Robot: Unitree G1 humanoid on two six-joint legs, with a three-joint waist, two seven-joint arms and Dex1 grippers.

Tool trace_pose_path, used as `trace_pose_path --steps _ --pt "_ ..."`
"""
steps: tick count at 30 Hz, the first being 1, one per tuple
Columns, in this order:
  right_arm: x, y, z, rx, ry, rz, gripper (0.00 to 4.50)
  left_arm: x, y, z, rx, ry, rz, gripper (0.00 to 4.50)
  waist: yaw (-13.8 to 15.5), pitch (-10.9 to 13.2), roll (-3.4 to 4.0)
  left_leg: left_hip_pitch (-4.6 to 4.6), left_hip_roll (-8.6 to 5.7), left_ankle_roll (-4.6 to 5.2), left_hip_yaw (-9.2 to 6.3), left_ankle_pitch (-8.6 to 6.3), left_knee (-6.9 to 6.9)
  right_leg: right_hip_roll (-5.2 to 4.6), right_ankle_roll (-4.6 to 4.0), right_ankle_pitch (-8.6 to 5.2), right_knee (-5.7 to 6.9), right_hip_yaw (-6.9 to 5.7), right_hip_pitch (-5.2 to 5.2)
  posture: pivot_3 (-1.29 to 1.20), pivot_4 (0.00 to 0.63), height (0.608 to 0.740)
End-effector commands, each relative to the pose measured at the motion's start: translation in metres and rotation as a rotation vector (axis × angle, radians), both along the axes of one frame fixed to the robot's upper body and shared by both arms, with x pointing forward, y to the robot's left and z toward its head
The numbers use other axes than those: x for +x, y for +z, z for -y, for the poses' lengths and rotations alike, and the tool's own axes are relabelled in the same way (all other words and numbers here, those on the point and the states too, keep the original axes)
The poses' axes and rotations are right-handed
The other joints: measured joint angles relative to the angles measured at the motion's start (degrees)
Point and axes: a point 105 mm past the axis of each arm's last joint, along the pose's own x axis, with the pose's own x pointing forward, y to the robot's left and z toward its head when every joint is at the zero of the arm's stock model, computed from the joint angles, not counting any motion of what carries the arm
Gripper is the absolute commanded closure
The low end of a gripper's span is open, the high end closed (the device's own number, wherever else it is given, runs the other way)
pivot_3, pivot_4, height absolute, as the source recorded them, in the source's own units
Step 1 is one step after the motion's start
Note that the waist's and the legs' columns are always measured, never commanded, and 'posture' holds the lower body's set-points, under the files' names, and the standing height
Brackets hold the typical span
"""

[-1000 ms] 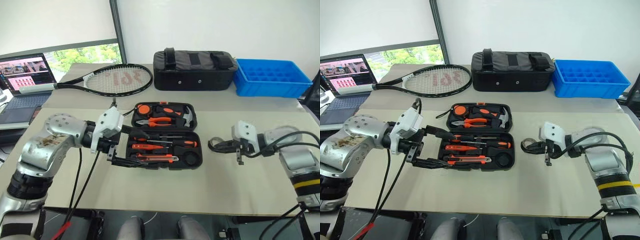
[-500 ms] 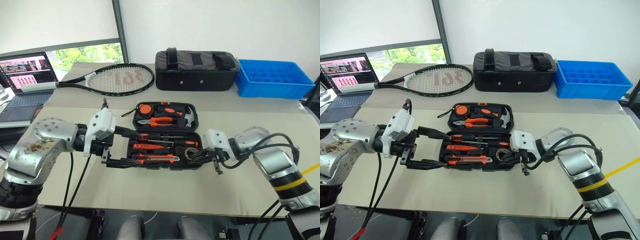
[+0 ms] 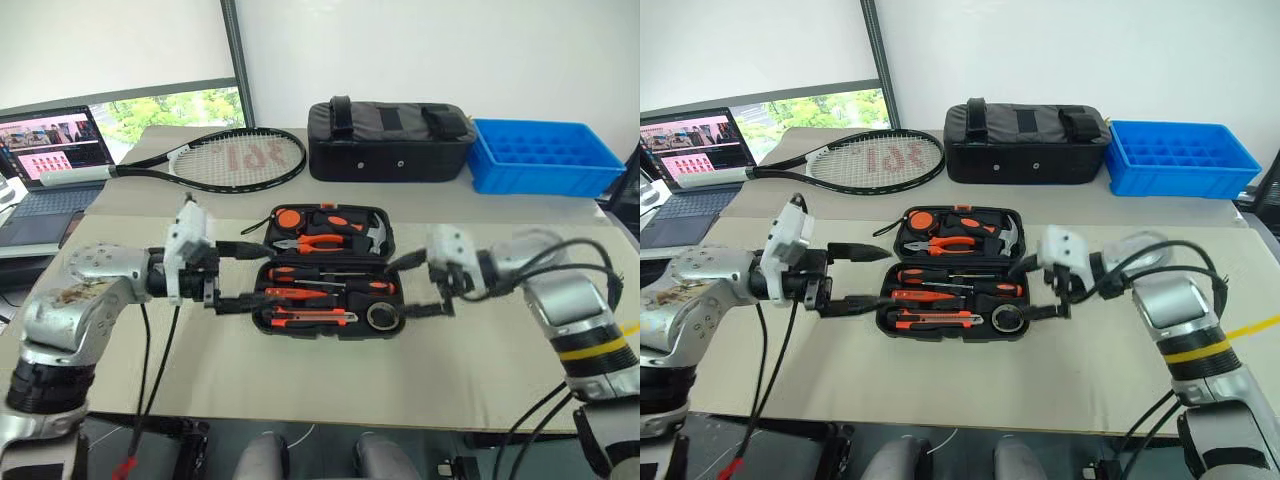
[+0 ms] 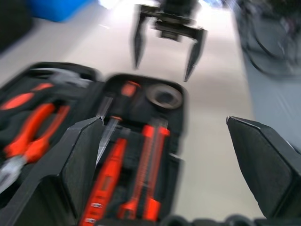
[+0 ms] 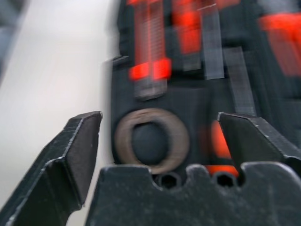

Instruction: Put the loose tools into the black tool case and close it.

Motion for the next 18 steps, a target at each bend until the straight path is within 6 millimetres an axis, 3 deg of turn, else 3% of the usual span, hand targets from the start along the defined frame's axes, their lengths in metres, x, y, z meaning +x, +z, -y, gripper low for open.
trace_pose_path --steps 1,6,10,12,15,18 --pt "0.031 0.011 0.015 0.139 -0.206 -0.003 0.06 0.041 -0.002 -0.019 -0.072 0.204 -0.002 0.0 0.09 0.01 -0.02 0.0 0.0 0.0 0.0 0.0 0.0 0.0 -0.01 0.01 0.0 -0.01 0.01 0.0 0.15 0.708" --pt "0.066 -0.002 0.034 0.23 -0.499 -0.167 0.06 0.092 -0.012 -0.045 -0.196 0.421 -0.136 0.0 0.17 0.01 -0.02 -0.08 -0.04 0.0 -0.01 0.0 0.03 -0.01 -0.05 0.04 0.03 -0.01 -0.06 0.0 0.15 0.708" --pt "0.089 -0.009 0.04 0.375 -0.698 -0.368 0.06 0.113 -0.024 -0.045 -0.234 0.472 -0.27 0.0 0.0 0.01 -0.02 -0.14 -0.06 0.0 0.0 0.0 -0.09 -0.03 -0.06 0.05 0.04 -0.03 -0.19 0.0 0.15 0.708" --pt "0.095 -0.013 0.041 0.383 -0.737 -0.388 0.06 0.116 -0.029 -0.041 -0.231 0.459 -0.311 0.0 -0.06 0.01 -0.01 -0.13 -0.06 0.0 0.0 0.0 -0.2 -0.03 -0.06 0.05 0.05 -0.05 -0.24 0.0 0.15 0.708" --pt "0.098 -0.016 0.035 0.407 -0.728 -0.424 0.69 0.116 -0.035 -0.034 -0.244 0.416 -0.383 0.0 -0.1 0.0 0.0 -0.14 -0.06 0.01 0.0 0.0 -0.25 -0.03 -0.06 0.05 0.07 -0.12 -0.25 0.0 0.15 0.708" --pt "0.099 -0.018 0.023 0.425 -0.697 -0.456 1.82 0.118 -0.04 -0.027 -0.261 0.406 -0.453 0.0 -0.14 0.0 0.01 -0.2 -0.06 0.0 0.0 0.0 -0.33 -0.03 -0.06 0.05 0.1 -0.15 -0.26 0.0 0.15 0.708"
